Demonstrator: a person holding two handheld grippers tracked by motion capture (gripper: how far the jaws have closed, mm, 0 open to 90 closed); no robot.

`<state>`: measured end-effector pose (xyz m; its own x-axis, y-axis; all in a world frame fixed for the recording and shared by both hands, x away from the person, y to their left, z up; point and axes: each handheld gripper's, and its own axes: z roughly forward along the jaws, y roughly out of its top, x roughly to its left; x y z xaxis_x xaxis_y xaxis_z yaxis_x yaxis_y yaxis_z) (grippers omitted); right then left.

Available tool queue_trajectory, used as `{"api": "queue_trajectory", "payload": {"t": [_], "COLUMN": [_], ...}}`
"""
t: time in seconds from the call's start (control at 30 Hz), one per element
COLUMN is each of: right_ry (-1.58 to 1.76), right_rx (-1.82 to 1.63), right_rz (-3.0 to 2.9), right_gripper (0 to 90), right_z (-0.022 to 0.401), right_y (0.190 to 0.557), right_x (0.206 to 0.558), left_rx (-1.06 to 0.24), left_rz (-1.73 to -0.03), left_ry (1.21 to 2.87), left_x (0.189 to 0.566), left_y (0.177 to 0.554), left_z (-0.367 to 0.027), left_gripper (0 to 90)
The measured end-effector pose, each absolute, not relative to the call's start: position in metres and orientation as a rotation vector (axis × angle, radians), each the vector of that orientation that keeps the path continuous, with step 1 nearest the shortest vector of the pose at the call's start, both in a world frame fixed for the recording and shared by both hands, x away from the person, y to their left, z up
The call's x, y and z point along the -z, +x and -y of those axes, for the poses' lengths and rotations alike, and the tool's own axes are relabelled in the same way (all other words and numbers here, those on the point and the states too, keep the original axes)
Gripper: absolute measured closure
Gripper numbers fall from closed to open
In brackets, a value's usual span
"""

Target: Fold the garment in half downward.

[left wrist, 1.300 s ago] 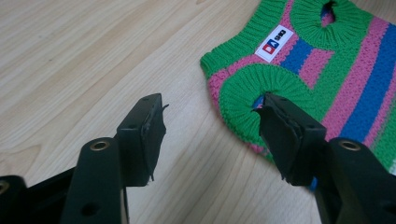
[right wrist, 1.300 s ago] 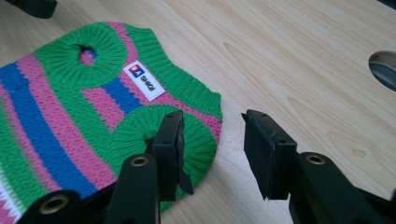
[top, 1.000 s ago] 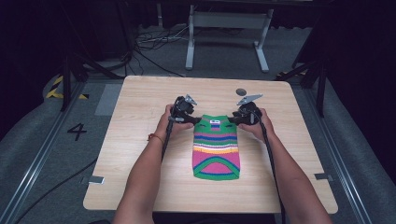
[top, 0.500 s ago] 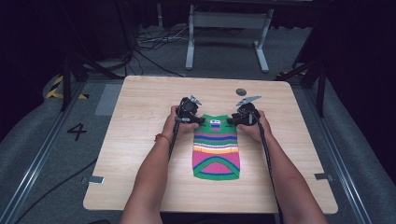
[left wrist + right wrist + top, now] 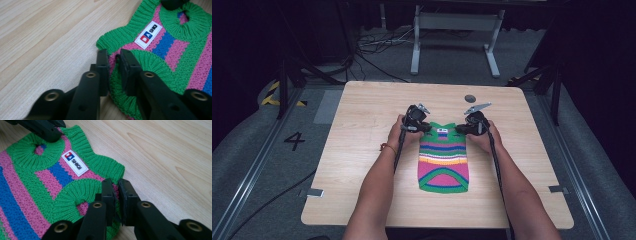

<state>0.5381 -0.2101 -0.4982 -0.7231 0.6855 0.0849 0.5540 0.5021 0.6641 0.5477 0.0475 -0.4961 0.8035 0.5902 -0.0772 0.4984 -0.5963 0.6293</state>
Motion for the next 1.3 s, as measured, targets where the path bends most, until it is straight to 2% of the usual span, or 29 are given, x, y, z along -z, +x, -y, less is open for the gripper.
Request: {"api": "queue_trajectory", "payload": {"t": [0.17,0.37,0.63,1.3], "right_ry": [1.036,0.982,0.890,0.691], "right_rx": [-1.025,-1.079,-1.160,-1.223], "right_rz": [-2.537,-2.506,-2.464,-2.504], "right_gripper": [85.9,86.0,85.9,85.6], "right_z": [0.210,0.209,0.212,0.212], "right_y": [0.536,0.531,0.518,0.480], "right_x": [0.493,0.478,0.458,0.446], "left_rx": [-0.274,-0.361,-0.383,-0.406], "left_rz": [-0.758,-0.752,-0.672,-0.451], "left_ry": [2.370,2.306,2.288,2.345], "left_x": [0.490,0.475,0.460,0.444], "left_y": [0.542,0.537,0.523,0.483], "left_z": [-0.043,-0.048,-0.053,-0.067], "left_gripper": [82.8,82.7,82.3,82.8]}}
